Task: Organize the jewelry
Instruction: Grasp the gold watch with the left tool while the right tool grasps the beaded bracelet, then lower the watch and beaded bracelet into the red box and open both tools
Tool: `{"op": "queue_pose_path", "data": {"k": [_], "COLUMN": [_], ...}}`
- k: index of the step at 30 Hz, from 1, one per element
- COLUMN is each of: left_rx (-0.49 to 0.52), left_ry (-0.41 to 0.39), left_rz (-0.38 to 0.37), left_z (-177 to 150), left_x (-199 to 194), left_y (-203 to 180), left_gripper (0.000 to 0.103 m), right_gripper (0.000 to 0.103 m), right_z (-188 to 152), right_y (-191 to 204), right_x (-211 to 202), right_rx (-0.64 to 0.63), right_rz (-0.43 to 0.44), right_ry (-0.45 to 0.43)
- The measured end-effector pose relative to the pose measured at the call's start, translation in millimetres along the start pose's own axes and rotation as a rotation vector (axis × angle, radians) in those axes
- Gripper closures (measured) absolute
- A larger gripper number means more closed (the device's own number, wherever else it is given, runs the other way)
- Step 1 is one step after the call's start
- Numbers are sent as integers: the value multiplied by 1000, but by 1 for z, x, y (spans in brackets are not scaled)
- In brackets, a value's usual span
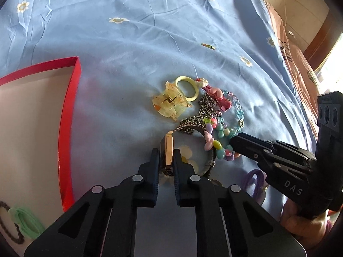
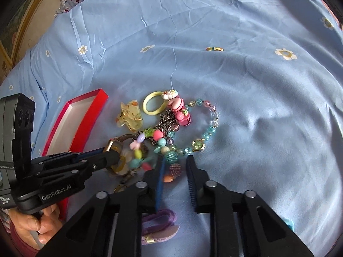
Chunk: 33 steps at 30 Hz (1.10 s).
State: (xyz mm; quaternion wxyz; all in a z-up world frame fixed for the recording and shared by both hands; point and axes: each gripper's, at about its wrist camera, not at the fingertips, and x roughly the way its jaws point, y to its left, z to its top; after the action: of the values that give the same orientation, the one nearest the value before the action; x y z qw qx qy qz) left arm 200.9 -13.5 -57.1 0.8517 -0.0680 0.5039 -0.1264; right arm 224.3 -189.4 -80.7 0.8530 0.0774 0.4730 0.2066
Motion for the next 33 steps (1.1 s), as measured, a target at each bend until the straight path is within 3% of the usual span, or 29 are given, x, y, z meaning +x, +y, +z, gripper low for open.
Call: {"op": "queue_pose_path", "data": {"k": [21,33], "left_rx": [-88,-157], "left_ry": [-116,-172], "left_rz": [18,64], "left_z": [-28,-38], "left_x": [-75,-109], "left_y": [37,76], "left_gripper": [95,95], "right_gripper": [91,91], "right_z": [8,19], "right_y": [55,102], "right_x": [-48,-50], "right_rx": [-101,-173], "right_rz": [62,123], "right_ry": [-115,-130]}}
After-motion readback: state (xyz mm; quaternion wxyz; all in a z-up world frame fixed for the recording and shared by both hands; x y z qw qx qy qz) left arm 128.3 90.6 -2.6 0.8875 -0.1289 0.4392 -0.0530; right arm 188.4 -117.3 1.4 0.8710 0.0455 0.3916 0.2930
